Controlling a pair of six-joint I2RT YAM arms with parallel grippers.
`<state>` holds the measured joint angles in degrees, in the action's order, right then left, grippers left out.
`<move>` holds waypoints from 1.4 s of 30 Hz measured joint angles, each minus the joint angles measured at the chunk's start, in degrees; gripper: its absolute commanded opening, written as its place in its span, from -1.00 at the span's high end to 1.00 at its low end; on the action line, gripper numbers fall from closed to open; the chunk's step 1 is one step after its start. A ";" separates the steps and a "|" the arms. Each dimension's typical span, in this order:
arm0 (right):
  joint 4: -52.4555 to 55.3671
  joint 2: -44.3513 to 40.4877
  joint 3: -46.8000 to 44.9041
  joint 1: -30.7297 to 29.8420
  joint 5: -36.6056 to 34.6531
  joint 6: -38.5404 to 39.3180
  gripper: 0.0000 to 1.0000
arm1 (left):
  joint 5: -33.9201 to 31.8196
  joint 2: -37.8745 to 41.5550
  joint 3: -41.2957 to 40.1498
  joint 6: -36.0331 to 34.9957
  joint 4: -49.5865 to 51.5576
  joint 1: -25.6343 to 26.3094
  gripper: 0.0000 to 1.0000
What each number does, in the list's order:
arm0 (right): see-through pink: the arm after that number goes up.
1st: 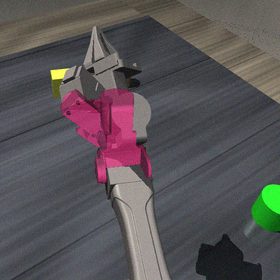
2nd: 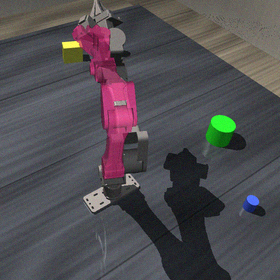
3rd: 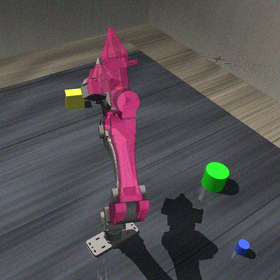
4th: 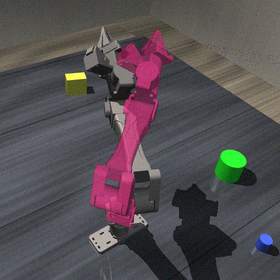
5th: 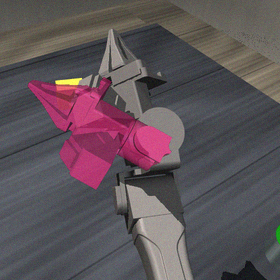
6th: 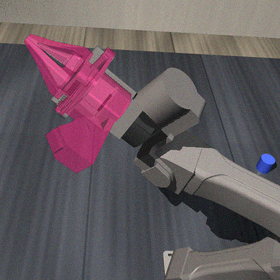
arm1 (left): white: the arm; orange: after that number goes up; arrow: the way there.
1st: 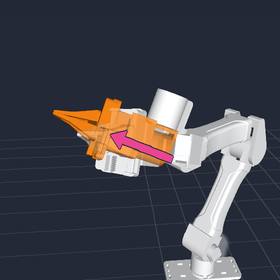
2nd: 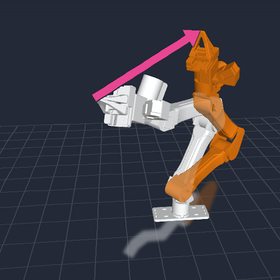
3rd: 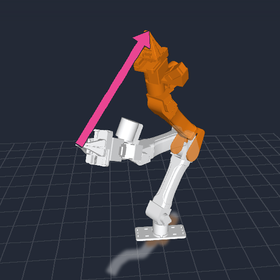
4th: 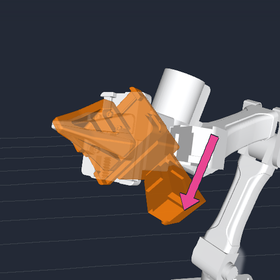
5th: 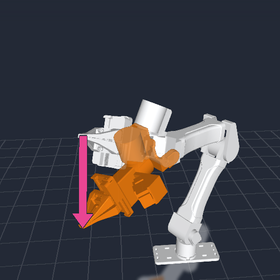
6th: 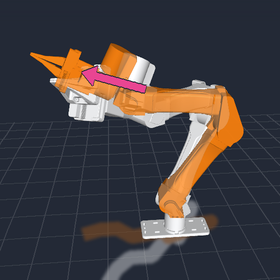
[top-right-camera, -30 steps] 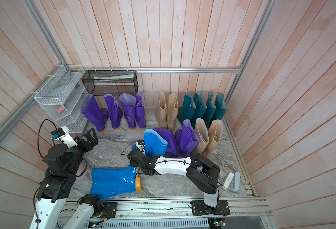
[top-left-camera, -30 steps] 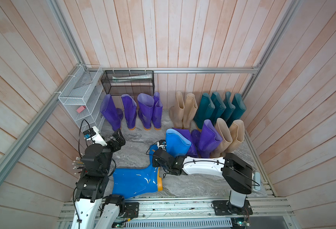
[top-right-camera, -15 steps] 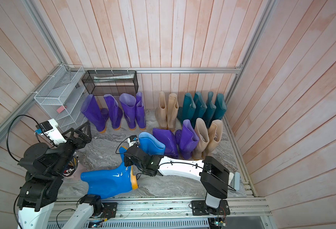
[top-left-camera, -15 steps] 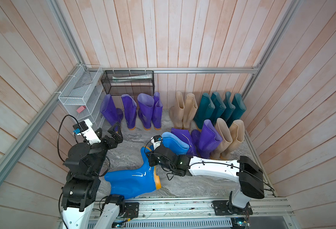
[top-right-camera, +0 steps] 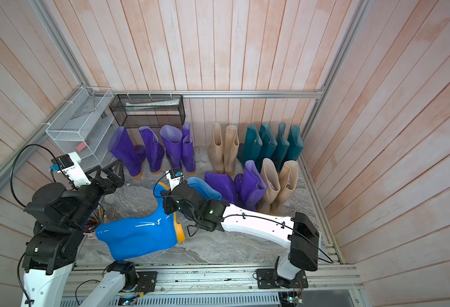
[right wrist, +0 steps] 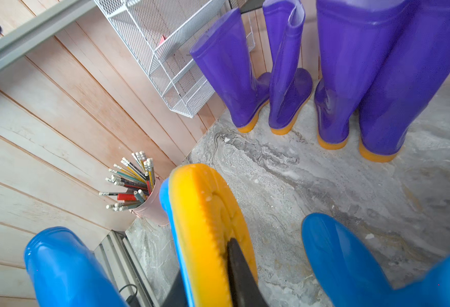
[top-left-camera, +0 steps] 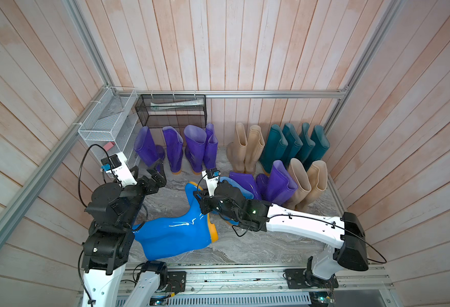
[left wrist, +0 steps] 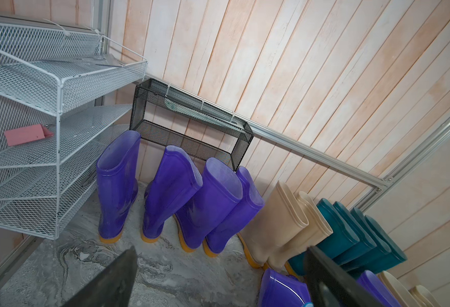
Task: Match and arrange rain boots in pairs
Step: Pick up the rain boot at the center of the board.
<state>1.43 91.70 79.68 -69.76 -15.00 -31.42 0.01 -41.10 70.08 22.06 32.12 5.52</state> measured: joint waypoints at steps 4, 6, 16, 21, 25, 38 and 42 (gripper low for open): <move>1.57 -1.84 1.68 3.04 0.46 1.77 0.92 | 1.49 -0.81 1.40 -0.90 0.00 0.00 -1.00; 2.36 -3.43 2.27 5.38 0.90 2.51 0.92 | 2.60 -1.14 2.69 -1.57 0.02 0.00 -1.00; 5.79 -9.44 9.05 18.34 0.98 5.16 0.94 | 13.14 -3.54 10.88 -3.91 -0.98 0.00 -1.00; 6.45 -10.27 9.92 23.39 2.32 5.16 0.95 | 18.21 -5.64 11.78 -5.99 -1.40 0.00 -0.99; 7.67 -10.34 9.92 26.56 3.21 5.16 0.95 | 20.68 -6.60 8.90 -7.39 -1.73 0.00 -1.00; 9.31 -13.51 9.92 27.82 9.22 5.55 0.95 | 37.24 -9.40 -4.46 -7.58 -9.57 -3.87 -0.99; 9.20 -15.08 9.92 27.91 11.13 5.53 0.96 | 47.06 -8.68 -10.43 -2.21 -18.93 -7.04 -0.99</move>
<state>10.63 76.62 89.60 -41.85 -3.88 -25.89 47.07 -49.78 59.66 19.86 13.19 -1.52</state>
